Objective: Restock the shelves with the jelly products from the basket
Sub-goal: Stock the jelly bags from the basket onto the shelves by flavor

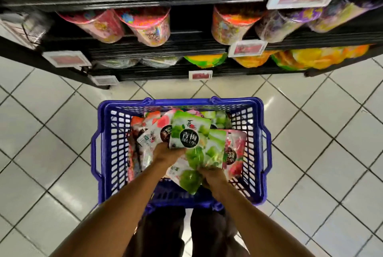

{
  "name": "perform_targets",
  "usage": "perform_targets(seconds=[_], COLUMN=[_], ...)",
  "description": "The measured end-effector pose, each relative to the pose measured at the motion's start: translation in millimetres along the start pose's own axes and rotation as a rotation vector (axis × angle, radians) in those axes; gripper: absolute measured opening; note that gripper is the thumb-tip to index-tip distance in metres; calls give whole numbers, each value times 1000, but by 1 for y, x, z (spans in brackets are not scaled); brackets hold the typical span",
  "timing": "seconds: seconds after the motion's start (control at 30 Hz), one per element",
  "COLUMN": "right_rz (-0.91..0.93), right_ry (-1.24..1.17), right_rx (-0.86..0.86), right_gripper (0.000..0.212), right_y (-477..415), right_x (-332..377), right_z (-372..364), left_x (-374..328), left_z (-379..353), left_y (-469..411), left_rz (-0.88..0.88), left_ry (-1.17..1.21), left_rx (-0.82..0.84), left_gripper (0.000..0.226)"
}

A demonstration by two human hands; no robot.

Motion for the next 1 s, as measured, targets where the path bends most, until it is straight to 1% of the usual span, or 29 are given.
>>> perform_targets(seconds=[0.03,0.07,0.1,0.17,0.2,0.23,0.3,0.33,0.43,0.53,0.67,0.73,0.8,0.87,0.93,1.0], right_rz=[-10,-4,12,41,45,43,23,16,32,76,120,142,188,226,280,357], right_ry=[-19,-25,-43,-155,-232,-308,-458,-526,-581,-596,-645,-661,-665,-675,-683,-666], right_rx=[32,60,77,87,88,101,144,155,174,237,410,462,524,524,496,524], right_gripper=[11,13,16,15,14,18,30,32,29,35,50,49,38,29,35,47], right_y=[5,10,16,28,36,44,61,69,105,146,219,267,325,374,425,474], right_x=[2,5,9,16,19,22,27,31,49,67,102,121,144,163,184,204], right_z=[0,2,4,9,13,16,24,29,44,51,51,55,60,71,83,86], left_x=[4,9,15,24,26,26,21,19,14,-5,-48,-72,-97,-129,-168,-201], left_z=[3,8,14,25,31,36,46,48,58,73,100,111,126,143,164,185], left_y=[5,11,17,32,43,54,78,87,120,154,209,247,288,329,380,425], left_rz=[40,68,82,73,58,30,-54,-83,-132,-208,-283,-299,-298,-355,-459,-552], left_ry=[71,113,157,326,402,456,527,575,677,678,590,518,454,423,418,429], left_rx=[14,15,11,40,65,93,175,224,342,386,343,350,323,321,346,373], left_gripper=[23,18,18,15,23,29,28,31,52,59,64,67,68,72,80,87])
Point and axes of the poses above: each hand's wrist, its own y-axis away from the middle knuckle, its own z-axis out of the back of the hand, x = y × z, the point moved 10 cm from there along -y, towards the middle knuckle
